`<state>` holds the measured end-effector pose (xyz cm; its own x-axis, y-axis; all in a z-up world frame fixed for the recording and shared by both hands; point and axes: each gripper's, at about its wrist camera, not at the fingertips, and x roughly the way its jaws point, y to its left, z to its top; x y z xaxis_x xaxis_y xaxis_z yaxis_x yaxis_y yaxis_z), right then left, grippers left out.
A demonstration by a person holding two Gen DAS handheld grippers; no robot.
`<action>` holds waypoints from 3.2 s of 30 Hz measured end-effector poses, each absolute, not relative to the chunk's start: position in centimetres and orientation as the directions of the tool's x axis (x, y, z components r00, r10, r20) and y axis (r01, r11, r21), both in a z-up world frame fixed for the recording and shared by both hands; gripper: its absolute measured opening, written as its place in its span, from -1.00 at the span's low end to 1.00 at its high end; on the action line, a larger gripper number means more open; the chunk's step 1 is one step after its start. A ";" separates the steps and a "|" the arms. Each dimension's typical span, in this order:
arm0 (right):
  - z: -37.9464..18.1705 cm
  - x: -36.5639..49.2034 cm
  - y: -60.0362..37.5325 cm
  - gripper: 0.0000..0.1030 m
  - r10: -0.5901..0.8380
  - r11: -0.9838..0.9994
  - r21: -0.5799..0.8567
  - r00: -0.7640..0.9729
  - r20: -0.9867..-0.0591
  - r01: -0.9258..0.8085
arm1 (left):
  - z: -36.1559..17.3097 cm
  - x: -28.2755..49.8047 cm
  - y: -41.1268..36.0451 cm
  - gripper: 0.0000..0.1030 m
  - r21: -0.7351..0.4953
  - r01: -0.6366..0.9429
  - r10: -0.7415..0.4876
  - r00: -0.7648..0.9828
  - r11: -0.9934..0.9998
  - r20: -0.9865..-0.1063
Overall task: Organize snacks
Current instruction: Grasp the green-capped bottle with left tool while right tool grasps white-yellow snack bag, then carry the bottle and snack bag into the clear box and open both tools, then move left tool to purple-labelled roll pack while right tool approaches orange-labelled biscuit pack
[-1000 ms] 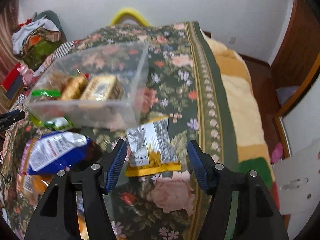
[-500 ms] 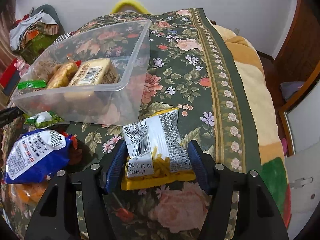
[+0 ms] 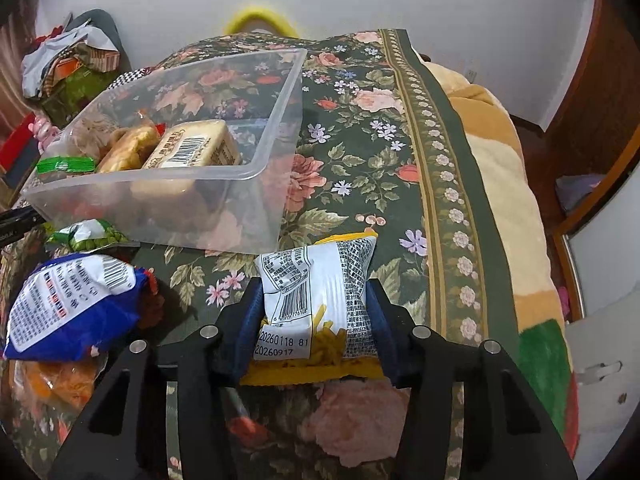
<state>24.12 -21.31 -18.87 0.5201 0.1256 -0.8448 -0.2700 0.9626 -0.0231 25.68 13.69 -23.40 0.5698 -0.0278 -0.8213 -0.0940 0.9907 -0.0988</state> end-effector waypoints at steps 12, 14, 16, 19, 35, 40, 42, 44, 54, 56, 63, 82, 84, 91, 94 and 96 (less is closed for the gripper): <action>-13.5 23.3 -22.1 -0.09 0.148 0.967 -0.019 0.617 -0.773 -0.255 | -16.7 23.9 13.0 -0.13 -0.109 -0.073 -0.033 0.668 0.991 -0.744; -12.6 23.3 -21.9 -0.09 0.156 0.965 -0.019 0.635 -0.757 -0.260 | -15.6 23.9 12.5 -0.13 -0.115 -0.061 -0.043 0.684 0.992 -0.729; -11.8 23.4 -21.7 -0.09 0.167 0.964 -0.017 0.651 -0.741 -0.267 | -14.4 24.0 11.9 -0.13 -0.120 -0.044 -0.055 0.702 0.992 -0.710; -10.6 23.7 -21.1 -0.09 0.182 0.961 -0.015 0.671 -0.719 -0.277 | -13.1 24.5 10.6 -0.13 -0.122 -0.017 -0.072 0.722 0.992 -0.688; -9.5 27.8 -15.2 -0.09 0.299 0.925 0.035 0.668 -0.682 -0.378 | -12.7 30.9 5.5 -0.13 -0.151 0.072 -0.157 0.710 0.986 -0.687; -10.9 29.9 -13.5 -0.09 0.308 0.919 0.050 0.632 -0.712 -0.391 | -14.2 33.3 5.1 -0.13 -0.165 0.075 -0.171 0.685 0.983 -0.708; -11.6 30.7 -13.0 -0.09 0.307 0.918 0.055 0.614 -0.727 -0.394 | -14.8 34.1 4.8 -0.13 -0.165 0.077 -0.173 0.676 0.983 -0.716; -12.2 31.5 -12.6 -0.09 0.306 0.917 0.059 0.598 -0.741 -0.395 | -15.3 34.8 4.6 -0.13 -0.162 0.081 -0.174 0.670 0.983 -0.722; -15.4 34.2 -11.7 -0.09 0.264 0.921 0.047 0.530 -0.806 -0.388 | -16.7 37.3 3.9 -0.51 -0.142 0.106 -0.177 0.647 0.984 -0.742; -15.7 34.3 -11.7 -0.08 0.263 0.919 0.048 0.520 -0.813 -0.391 | -16.7 37.4 3.8 -0.51 -0.134 0.105 -0.169 0.647 0.986 -0.744; -15.0 33.3 -11.7 0.06 0.254 0.918 0.025 0.537 -0.804 -0.396 | -16.1 35.9 4.3 -0.51 -0.152 0.093 -0.176 0.648 0.984 -0.741; -8.4 22.6 -16.4 0.31 0.281 0.925 0.025 0.639 -0.716 -0.378 | -11.9 22.5 6.5 0.11 -0.074 0.075 -0.105 0.689 0.994 -0.717; -8.7 21.0 -17.1 0.31 0.280 0.926 0.027 0.634 -0.721 -0.377 | -12.7 20.9 7.1 0.13 -0.079 0.060 -0.099 0.673 0.995 -0.733; -11.9 15.9 -18.6 0.32 0.262 0.931 0.049 0.571 -0.778 -0.361 | -16.7 17.2 8.2 0.14 -0.110 0.021 -0.101 0.599 0.994 -0.794; -13.5 13.9 -19.1 0.32 0.270 0.934 0.087 0.525 -0.807 -0.345 | -18.5 15.7 8.1 0.13 -0.111 0.015 -0.100 0.575 0.994 -0.812; -14.6 12.6 -19.2 0.32 0.281 0.934 0.117 0.491 -0.825 -0.339 | -19.5 14.9 7.7 0.13 -0.111 0.019 -0.103 0.559 0.994 -0.823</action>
<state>12.57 -19.25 -14.56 0.4911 0.2811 -0.8245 -0.3388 0.9336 0.1165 14.90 7.73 -19.50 0.5586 -0.1026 -0.8231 0.0189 0.9936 -0.1111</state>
